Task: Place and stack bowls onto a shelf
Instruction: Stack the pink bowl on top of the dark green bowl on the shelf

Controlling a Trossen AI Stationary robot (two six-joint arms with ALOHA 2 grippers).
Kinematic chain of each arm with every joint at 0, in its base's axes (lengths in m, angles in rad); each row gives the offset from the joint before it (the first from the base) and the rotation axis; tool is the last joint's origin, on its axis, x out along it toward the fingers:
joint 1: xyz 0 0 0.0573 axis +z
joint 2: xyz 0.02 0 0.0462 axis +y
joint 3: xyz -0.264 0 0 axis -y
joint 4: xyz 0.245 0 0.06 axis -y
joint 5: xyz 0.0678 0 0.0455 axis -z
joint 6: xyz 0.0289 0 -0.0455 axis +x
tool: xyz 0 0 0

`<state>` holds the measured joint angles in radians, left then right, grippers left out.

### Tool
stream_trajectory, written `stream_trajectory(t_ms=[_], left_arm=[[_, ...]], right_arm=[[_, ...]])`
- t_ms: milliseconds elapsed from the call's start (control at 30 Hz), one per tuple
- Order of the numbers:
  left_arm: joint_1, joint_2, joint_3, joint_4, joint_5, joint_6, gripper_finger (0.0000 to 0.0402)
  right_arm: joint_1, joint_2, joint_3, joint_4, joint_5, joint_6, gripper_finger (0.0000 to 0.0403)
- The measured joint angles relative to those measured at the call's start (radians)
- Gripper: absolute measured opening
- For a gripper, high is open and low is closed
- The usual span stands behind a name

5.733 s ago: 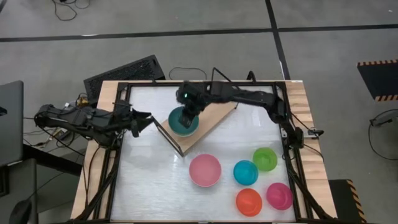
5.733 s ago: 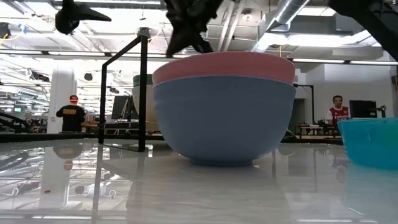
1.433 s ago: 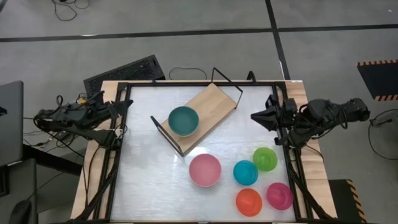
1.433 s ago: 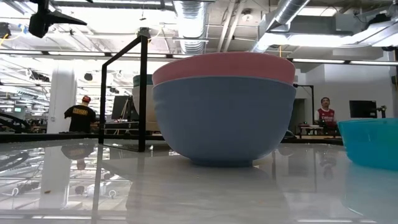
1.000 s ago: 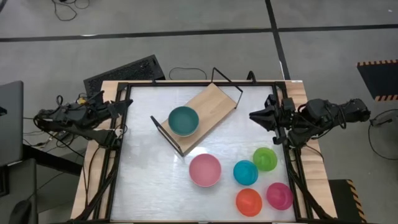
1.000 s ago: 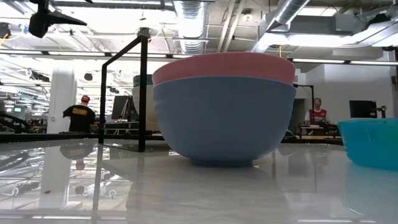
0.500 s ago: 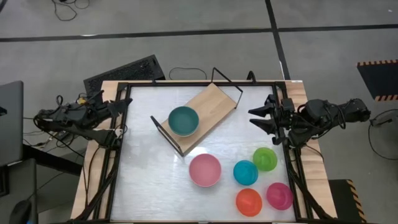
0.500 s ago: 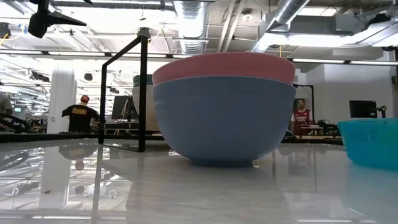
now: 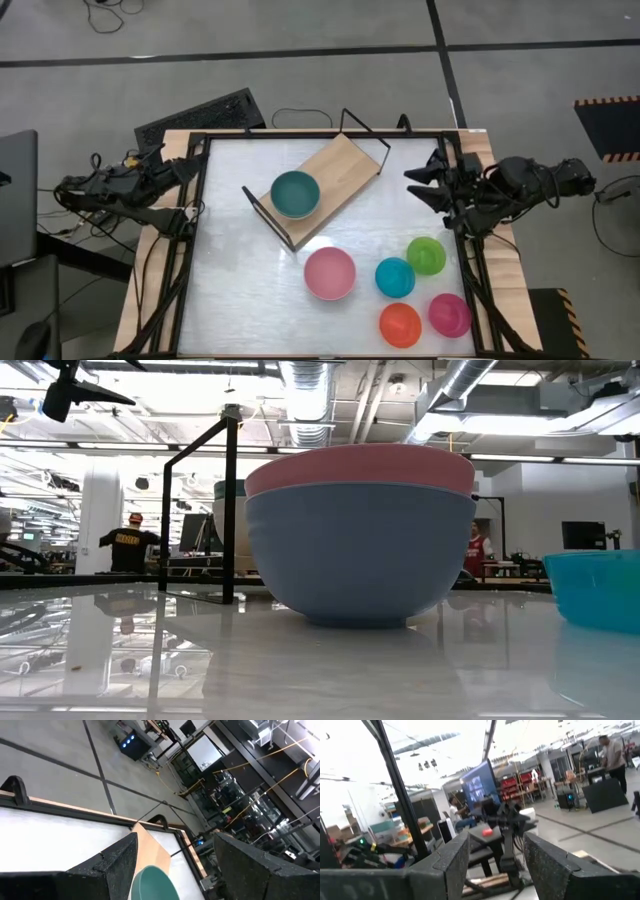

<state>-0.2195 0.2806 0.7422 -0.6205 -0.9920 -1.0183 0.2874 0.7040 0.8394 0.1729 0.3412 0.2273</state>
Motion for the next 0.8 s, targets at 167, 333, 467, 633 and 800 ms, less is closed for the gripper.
stream_trajectory(t_ms=[167, 333, 467, 633, 800], left_arm=[[0.000, 0.000, 0.000, 0.000, 0.011, -0.015, 0.0245], [0.000, 0.000, 0.000, 0.000, 0.023, -0.021, 0.0245], [0.000, 0.000, 0.000, -0.001, 0.038, -0.014, 0.0245], [0.000, 0.000, 0.000, -0.004, 0.038, 0.002, 0.0245], [0.000, 0.000, 0.000, -0.004, 0.026, 0.003, 0.0245]], right_arm=[[-0.008, -0.007, 0.000, 0.055, 0.000, -0.057, 0.0212], [-0.037, -0.011, 0.000, 0.058, 0.000, -0.078, 0.0212], [-0.066, -0.012, 0.000, 0.060, 0.027, -0.079, 0.0212], [-0.108, -0.011, 0.000, 0.062, 0.102, -0.078, 0.0212], [-0.150, -0.012, 0.000, 0.083, 0.126, -0.078, 0.0212]])
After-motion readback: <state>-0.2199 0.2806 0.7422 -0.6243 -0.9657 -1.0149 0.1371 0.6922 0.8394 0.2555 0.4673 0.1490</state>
